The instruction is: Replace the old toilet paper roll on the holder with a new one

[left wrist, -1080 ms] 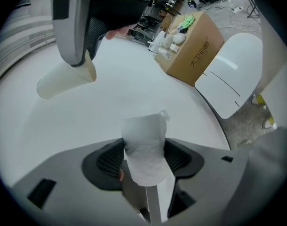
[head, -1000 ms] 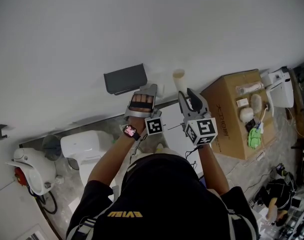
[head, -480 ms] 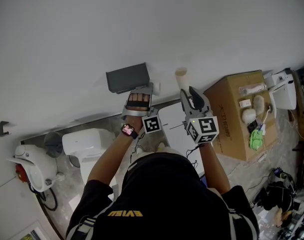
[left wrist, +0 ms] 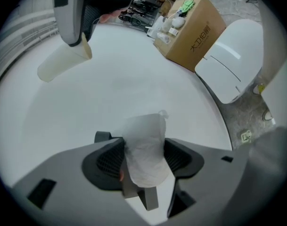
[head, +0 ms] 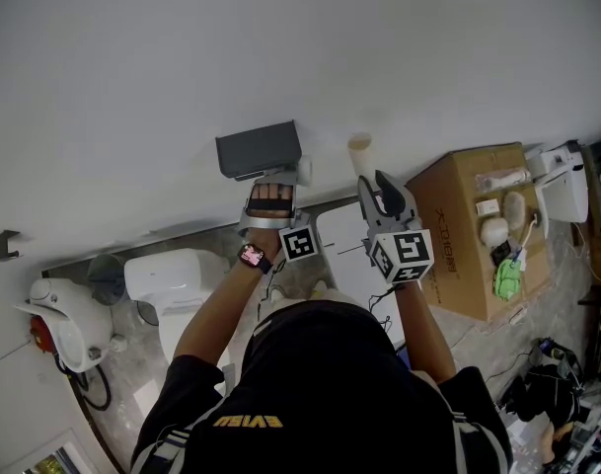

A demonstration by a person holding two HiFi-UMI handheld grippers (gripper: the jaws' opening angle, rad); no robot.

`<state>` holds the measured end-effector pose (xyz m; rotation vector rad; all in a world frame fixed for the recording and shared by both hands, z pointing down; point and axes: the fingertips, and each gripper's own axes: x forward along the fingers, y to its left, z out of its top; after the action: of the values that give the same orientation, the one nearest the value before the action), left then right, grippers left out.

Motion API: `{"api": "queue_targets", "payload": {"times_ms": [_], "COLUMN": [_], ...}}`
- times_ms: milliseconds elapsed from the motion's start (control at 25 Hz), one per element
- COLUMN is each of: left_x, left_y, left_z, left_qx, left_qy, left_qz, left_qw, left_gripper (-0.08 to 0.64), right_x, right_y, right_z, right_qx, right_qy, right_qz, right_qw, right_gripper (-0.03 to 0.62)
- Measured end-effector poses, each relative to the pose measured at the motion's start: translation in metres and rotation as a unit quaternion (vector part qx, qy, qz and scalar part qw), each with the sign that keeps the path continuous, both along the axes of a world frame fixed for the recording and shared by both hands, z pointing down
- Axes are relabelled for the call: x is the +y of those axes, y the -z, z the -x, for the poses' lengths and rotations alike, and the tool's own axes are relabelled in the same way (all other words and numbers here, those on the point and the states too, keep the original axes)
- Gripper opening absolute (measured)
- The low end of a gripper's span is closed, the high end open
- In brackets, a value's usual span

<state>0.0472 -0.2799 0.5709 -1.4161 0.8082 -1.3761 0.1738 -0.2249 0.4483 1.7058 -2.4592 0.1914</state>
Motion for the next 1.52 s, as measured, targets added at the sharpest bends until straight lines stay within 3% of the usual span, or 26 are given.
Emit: {"api": "queue_targets", "payload": {"times_ms": [1000,1520], "left_x": [0.003,0.009], "left_y": [-0.008,-0.009], "left_z": [0.061,0.075], "left_qx": [-0.008,-0.006], "left_qy": [0.061,0.058], "left_qz": [0.006,0.007], "left_qw": [0.9981,0.9983], "left_gripper": [0.273,0.272], "right_x": [0.0,0.004], "right_y": [-0.005,-0.004], "right_z": [0.026,0.047], "right_qx": [-0.003,-0.004], "right_qy": [0.032,0.044], "right_qz": [0.004,0.001], "right_qw": [0.999,0.999], "right_gripper": [0.114,0.114]}}
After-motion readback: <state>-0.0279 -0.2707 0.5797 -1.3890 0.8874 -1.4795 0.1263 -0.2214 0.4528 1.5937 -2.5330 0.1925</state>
